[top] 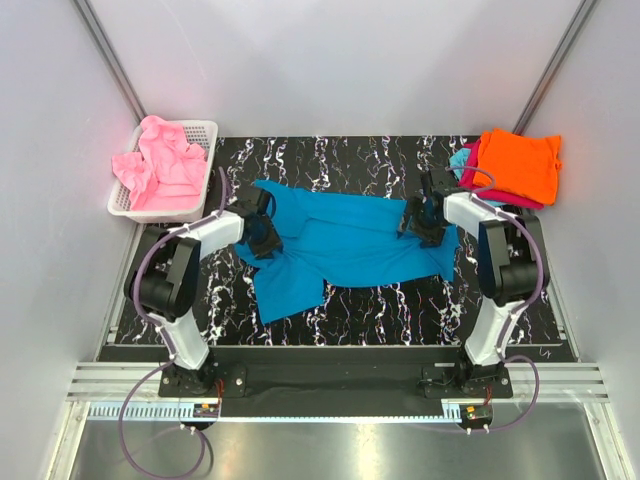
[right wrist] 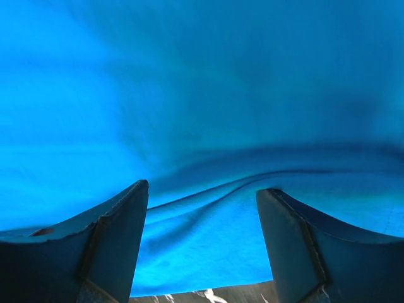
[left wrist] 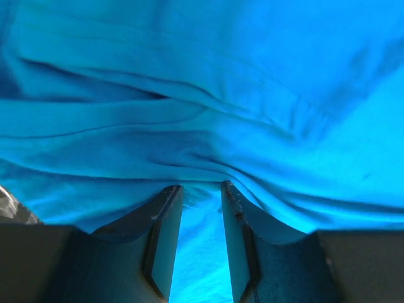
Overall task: Fold and stack the t-shirts
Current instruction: Fold the tshirt
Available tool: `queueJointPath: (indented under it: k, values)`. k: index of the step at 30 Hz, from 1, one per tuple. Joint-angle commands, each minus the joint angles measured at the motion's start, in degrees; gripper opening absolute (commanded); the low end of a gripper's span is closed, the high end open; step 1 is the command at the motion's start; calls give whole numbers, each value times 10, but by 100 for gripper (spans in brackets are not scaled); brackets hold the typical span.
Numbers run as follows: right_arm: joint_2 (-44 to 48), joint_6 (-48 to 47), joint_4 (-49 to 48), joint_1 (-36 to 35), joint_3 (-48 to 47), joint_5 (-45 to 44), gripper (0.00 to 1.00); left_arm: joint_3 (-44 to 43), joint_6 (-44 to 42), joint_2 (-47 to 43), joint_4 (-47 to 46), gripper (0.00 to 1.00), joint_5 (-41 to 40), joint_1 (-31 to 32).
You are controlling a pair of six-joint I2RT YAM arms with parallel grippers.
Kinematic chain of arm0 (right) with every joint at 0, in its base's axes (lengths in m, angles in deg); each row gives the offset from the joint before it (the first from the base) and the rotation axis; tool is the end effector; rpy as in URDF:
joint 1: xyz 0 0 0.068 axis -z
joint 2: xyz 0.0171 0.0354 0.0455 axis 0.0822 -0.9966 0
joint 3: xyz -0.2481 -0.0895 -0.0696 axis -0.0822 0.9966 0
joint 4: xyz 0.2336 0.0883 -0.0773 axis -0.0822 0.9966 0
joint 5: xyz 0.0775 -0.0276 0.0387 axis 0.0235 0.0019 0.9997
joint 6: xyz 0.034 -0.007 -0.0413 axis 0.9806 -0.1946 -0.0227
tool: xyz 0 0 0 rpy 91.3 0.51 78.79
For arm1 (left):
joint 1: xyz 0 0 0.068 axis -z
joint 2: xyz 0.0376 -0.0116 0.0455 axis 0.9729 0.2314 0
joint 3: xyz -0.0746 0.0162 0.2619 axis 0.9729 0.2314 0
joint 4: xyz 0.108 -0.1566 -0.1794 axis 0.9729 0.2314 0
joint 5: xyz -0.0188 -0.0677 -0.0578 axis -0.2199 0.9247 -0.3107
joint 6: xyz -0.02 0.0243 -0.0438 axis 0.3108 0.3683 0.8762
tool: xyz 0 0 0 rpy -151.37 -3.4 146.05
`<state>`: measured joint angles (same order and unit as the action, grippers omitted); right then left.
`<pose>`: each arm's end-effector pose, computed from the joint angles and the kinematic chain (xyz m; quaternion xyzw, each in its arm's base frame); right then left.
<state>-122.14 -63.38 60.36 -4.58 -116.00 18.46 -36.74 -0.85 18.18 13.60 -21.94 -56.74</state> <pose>0.3631 0.0610 0.1620 0.1424 0.9708 0.0796 0.1761 0.3182 -0.1157 0.1581 -0.2230 0.9541 -0.1154 0.1634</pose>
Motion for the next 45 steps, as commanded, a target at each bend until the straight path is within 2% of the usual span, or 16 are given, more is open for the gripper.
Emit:
queueJointPath:
  k: [1, 9, 14, 19, 26, 36, 40, 45]
  values:
    - [-70, -14, 13, -4, -43, -23, 76, -31, -37, 61, 21, 38, -16, -41]
    - [-140, -23, 43, -3, -147, -41, 75, -136, -46, 150, 36, 38, 4, -69]
    - [-143, -27, 60, -4, -159, -44, 75, -161, -50, 153, 44, 38, 14, -70]
    - [-92, -12, 44, -5, -97, -30, 74, -106, -52, 99, 43, 38, 0, -69]
    - [-10, 16, 2, -20, 26, 0, 73, 23, -45, -5, 27, 38, -5, -63]
    - [101, 22, 14, -31, 71, 1, 72, 68, -81, -121, 0, 38, 2, -56]
    - [148, 23, 25, -32, 87, 2, 72, 84, -79, -170, 0, 40, 9, -53]
    - [203, 25, 34, -32, 114, 8, 72, 145, -52, -248, 5, 42, 10, -45]
